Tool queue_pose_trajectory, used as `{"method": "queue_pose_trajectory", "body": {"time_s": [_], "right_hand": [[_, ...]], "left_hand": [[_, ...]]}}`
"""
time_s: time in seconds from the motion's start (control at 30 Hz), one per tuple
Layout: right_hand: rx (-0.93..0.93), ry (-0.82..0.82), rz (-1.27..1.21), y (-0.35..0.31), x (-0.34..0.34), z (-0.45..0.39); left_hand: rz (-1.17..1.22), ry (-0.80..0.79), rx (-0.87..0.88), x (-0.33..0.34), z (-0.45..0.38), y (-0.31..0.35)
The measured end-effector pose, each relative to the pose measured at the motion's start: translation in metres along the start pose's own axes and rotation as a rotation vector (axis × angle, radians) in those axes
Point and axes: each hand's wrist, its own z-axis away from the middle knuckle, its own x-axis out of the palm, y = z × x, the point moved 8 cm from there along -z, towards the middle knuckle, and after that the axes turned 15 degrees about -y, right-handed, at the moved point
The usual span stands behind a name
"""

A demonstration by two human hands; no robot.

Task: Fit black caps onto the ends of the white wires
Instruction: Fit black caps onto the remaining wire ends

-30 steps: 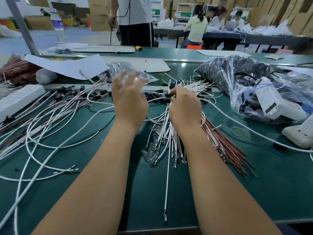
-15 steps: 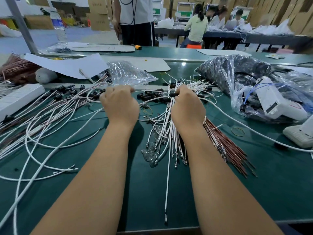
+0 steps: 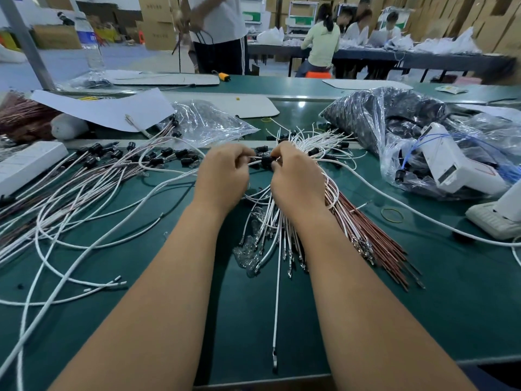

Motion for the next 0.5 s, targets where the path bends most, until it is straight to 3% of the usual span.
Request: {"method": "queue_pose_trajectory", "body": {"time_s": [0.1,0.23,0.5], "right_hand": [[-0.038,-0.022,-0.059,-0.002,0.001,-0.002],[-0.047,-0.004,-0.127,0.001,0.0,-0.002],[-0.003,0.182,-0.281,0.011,-0.019,0.002]], "left_hand": [[0.126,-0.036,0.034,0.006,0.0,0.01],[0.212,-0.015,-0.046,0.003,0.0,-0.002],[0.307,0.008,-0.131,-0.001,0.001,-0.016]]}}
